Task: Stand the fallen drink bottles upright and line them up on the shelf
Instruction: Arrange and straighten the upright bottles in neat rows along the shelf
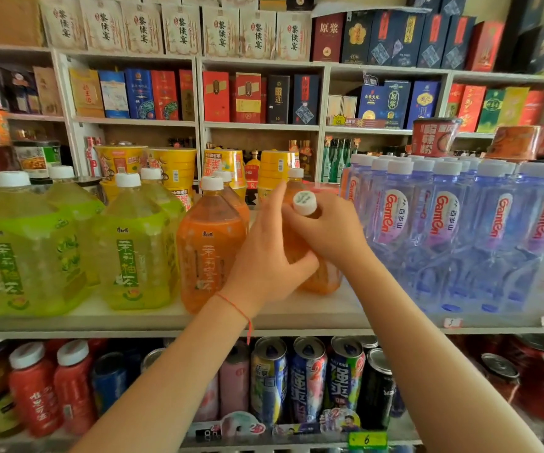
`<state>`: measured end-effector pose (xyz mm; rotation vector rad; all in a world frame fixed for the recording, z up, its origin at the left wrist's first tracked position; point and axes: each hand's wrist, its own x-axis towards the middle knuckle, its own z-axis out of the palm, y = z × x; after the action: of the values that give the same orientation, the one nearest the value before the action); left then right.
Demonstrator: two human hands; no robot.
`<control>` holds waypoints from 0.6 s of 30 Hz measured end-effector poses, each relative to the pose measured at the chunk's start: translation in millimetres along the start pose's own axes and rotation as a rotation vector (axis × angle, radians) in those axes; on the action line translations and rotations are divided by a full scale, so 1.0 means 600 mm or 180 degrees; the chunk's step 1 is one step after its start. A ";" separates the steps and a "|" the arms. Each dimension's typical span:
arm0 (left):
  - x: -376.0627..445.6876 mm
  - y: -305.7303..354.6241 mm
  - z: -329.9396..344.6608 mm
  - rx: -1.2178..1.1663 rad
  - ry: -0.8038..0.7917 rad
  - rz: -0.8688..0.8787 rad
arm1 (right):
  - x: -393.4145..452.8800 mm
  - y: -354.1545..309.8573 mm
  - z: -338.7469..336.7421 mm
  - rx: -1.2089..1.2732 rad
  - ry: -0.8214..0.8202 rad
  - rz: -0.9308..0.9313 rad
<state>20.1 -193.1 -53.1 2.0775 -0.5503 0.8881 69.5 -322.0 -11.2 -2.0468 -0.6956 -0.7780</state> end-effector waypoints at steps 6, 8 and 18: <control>-0.040 -0.007 0.024 -0.0316 0.0474 -0.0430 | -0.043 -0.021 0.007 0.0761 0.0152 -0.0545; -0.040 -0.009 0.029 -0.0094 0.0832 -0.0344 | -0.049 -0.027 0.015 0.0847 0.0049 -0.0633; -0.045 0.009 0.034 0.0282 0.1407 0.0290 | -0.053 -0.019 0.019 0.1831 -0.0032 0.0329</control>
<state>7.3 -210.5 -79.5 1.8604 -0.3729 1.3987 43.9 -312.9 -34.1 -1.5476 -0.7142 -0.4400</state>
